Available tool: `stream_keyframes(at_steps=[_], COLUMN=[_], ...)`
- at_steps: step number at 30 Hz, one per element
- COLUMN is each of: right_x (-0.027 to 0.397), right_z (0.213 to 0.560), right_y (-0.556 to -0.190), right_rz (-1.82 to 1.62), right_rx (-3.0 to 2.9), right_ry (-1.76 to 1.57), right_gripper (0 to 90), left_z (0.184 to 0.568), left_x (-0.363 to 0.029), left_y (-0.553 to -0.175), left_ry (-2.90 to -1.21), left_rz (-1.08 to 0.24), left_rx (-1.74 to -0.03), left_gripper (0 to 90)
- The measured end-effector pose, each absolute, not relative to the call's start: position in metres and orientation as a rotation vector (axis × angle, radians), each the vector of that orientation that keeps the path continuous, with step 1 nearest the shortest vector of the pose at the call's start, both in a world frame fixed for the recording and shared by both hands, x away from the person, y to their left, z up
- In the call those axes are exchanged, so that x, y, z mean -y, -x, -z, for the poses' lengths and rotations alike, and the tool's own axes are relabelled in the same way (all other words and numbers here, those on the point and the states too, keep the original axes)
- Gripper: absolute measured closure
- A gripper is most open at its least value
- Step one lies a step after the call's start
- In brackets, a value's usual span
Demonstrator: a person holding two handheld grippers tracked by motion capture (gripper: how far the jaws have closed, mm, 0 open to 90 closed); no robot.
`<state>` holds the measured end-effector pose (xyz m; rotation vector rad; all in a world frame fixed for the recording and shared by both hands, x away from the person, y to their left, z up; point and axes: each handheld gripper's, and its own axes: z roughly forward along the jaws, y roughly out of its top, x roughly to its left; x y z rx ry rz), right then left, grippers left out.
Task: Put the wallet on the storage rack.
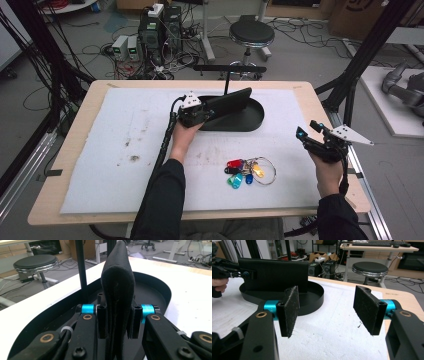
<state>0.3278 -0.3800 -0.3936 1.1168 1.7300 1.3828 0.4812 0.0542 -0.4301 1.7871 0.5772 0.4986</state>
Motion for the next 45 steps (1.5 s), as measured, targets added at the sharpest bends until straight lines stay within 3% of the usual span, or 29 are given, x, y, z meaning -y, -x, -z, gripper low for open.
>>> stream_keyframes(at_steps=[19,27,32,33,45], right_x=[0.379,0.38,0.38,0.38,0.38], right_z=[0.395,0.396,0.396,0.396,0.396], right_y=[-0.329,-0.329,-0.329,-0.329,-0.328], right_rz=[-1.376,-1.378,-1.377,-1.377,-1.375], right_rx=[-1.739,-1.734,-1.737,-1.739,-1.735], right_ry=[-1.113,-1.121,-1.113,-1.117,-1.117], right_gripper=[37.7,37.7,37.7,37.8,37.7], left_z=[0.442,0.442,0.44,0.439,0.428], left_x=[-0.059,-0.059,-0.06,-0.061,-0.063], left_y=[-0.488,-0.487,-0.486,-0.486,-0.479], left_ry=[-1.81,-1.854,-1.852,-1.851,-1.906], left_rz=[-0.491,-0.512,-0.53,-0.53,-0.612], left_rx=[-0.652,-0.676,-0.701,-0.711,-0.773], left_gripper=[73.2,68.5,59.3,53.4,32.4])
